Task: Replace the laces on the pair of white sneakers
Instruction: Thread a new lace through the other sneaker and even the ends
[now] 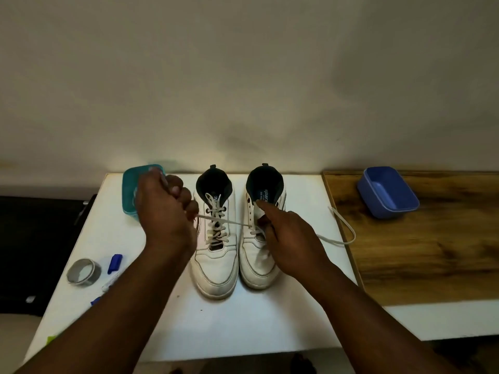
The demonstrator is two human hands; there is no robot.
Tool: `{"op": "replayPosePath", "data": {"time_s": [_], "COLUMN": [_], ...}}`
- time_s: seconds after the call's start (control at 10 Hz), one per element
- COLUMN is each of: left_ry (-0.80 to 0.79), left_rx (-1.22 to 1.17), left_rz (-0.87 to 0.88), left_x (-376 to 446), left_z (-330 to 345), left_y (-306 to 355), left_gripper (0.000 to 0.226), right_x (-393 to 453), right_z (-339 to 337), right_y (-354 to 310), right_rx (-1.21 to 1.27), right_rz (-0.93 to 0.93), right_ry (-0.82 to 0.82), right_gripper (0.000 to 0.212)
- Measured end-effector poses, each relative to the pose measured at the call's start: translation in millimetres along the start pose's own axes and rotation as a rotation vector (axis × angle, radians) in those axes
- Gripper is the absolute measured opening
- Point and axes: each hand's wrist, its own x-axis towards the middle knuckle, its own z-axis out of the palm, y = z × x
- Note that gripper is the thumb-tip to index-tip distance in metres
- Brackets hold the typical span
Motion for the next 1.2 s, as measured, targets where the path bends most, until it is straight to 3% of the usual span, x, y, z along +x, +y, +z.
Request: {"op": "replayPosePath", "data": {"time_s": [0.1,0.2,0.3,0.4,0.5,0.6,0.7,0.8,0.9,1.2], "left_ry": [-0.363,-0.698,-0.730,-0.623,-0.238,0.007,-0.014,-0.356,-0.502,-0.465], "left_rx": [1.224,1.671,1.768,1.828,1.695,1.599,1.923,1.993,1.982,2.011], "left_rz": [0.636,0.635,0.626,0.704,0.788,0.743,0.756,0.799,0.805,0.796], "left_x": [5.7,-4.6,-8.3,-1.8,2.4,8.5,7.2,-2.7,-10.4,-3.6], "left_z": [-16.3,-27.3,-25.1,-21.7,-13.2,-18.3,-34.2,-32.1,-23.5,-27.3], "left_y": [-7.0,-48.1,-75.7,-67.8,-30.0,-6.7,-24.0,-53.7,-74.0,-70.0], "left_gripper": [0.009,0.025,0.021,0.012,0.010,0.011,0.035,0.039,0.028,0.020], "right_x": [-0.1,1.7,1.6,0.7,-0.2,-1.4,-1.4,-0.7,-0.4,-0.9], "right_z": [-1.4,-5.0,-5.6,-4.1,-3.3,-3.3,-3.6,-3.0,-2.0,-8.7], "right_y": [-0.9,1.1,2.2,4.1,6.7,6.5,6.5,6.2,7.1,11.0], "right_rx": [0.055,0.045,-0.025,-0.071,-0.083,-0.084,-0.080,-0.069,-0.076,-0.091], "right_rz": [0.035,0.052,0.037,0.040,0.039,0.035,0.030,0.032,0.023,-0.007], "right_ry": [0.009,0.046,0.018,0.013,0.021,0.023,0.020,0.024,0.031,0.031], "right_gripper": [0.051,0.054,0.062,0.067,0.066,0.068,0.070,0.071,0.070,0.065]}}
